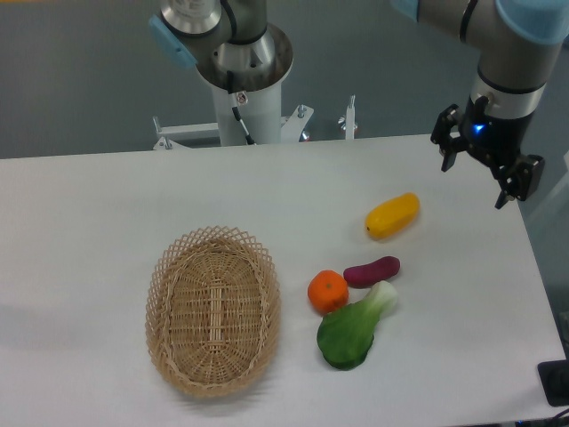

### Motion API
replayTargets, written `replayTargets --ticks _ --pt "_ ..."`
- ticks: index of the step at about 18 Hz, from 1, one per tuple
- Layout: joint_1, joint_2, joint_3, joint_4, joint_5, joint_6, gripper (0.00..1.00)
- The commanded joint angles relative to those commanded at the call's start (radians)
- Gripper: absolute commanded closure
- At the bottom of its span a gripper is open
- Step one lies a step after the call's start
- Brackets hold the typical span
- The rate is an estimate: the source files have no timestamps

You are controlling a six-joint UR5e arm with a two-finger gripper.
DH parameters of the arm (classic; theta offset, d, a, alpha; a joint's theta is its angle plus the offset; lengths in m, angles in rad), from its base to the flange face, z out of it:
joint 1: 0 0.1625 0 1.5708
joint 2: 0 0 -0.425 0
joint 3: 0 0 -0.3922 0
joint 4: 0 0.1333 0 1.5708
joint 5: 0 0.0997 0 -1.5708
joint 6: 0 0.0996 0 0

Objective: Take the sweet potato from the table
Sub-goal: 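Move the open gripper toward the purple sweet potato, then lower the gripper over the purple sweet potato and align the fingers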

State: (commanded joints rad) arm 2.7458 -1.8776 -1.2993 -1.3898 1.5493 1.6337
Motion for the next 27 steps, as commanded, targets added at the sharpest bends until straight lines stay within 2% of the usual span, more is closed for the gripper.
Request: replayTargets --ticks 10,14,16,23,27 --pt "-0.026 -0.009 -0.041 0.011 -0.003 -0.025 0.00" --pt "-0.067 -0.025 -0.096 0.073 0.000 -0.109 0.00" --pt "-0.089 -0.038 -0.133 0.124 0.006 -0.146 0.00" --pt "-0.101 -0.075 -0.284 0.291 0.018 -0.141 0.00" --pt "-0.106 -0.123 -0.316 0.360 0.098 -0.132 0.00"
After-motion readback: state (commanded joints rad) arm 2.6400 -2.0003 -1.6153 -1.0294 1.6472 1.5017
